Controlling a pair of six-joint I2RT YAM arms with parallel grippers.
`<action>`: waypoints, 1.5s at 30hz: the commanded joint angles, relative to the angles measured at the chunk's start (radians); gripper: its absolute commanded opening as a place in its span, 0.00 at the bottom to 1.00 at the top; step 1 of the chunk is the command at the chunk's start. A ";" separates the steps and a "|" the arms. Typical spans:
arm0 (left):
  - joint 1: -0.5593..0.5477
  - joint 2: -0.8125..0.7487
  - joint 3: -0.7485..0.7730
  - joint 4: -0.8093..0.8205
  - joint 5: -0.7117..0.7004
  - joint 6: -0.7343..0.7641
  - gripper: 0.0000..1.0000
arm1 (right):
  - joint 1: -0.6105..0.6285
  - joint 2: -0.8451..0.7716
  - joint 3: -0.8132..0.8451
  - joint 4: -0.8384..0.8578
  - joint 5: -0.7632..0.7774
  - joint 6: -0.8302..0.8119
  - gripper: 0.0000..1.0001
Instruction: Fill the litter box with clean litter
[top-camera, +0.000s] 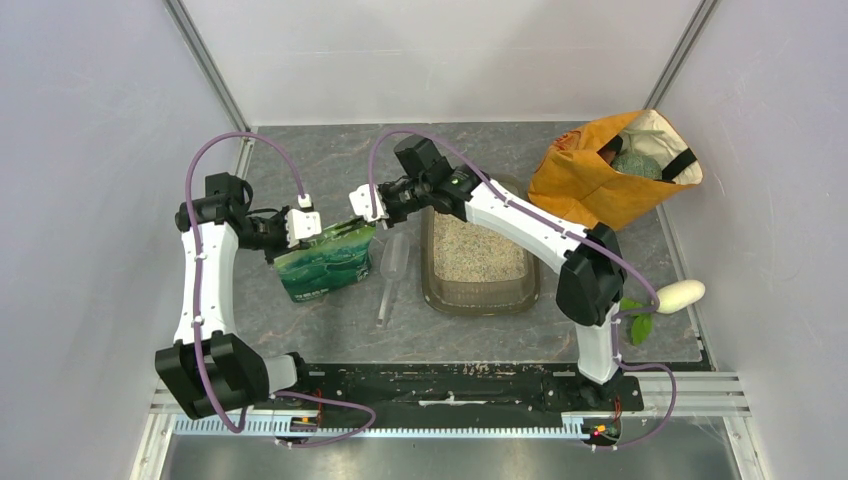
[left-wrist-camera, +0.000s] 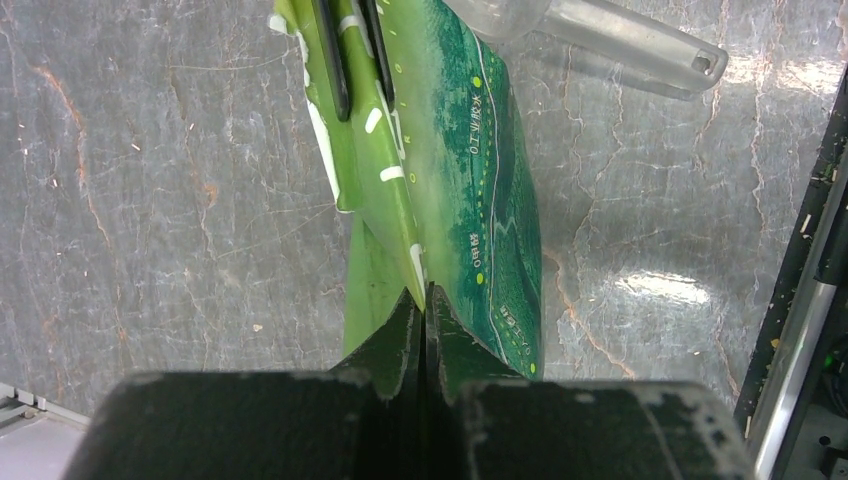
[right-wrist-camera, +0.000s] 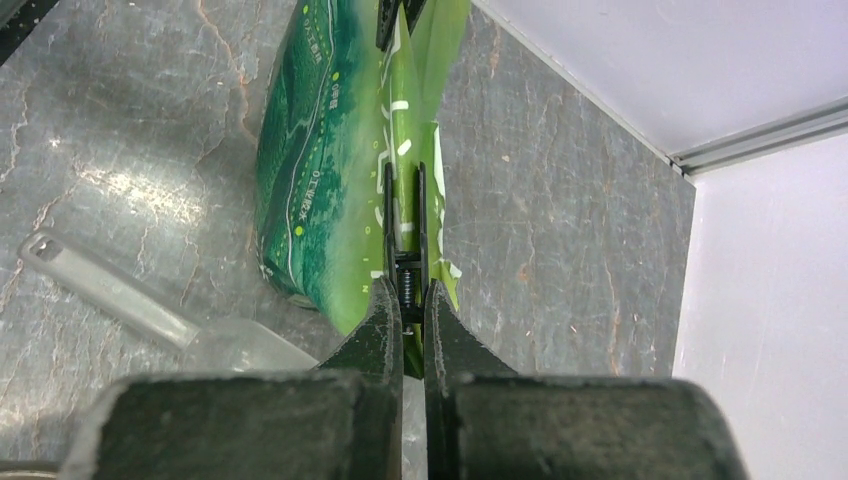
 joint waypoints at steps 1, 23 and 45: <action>0.002 0.013 0.039 -0.006 0.062 0.059 0.02 | 0.010 0.034 0.029 0.050 -0.067 0.068 0.00; 0.003 0.051 0.052 -0.014 0.052 0.082 0.02 | -0.003 0.067 -0.055 0.185 -0.148 0.173 0.00; 0.004 0.067 0.059 -0.019 0.043 0.097 0.02 | -0.026 0.086 -0.092 0.136 -0.128 0.095 0.00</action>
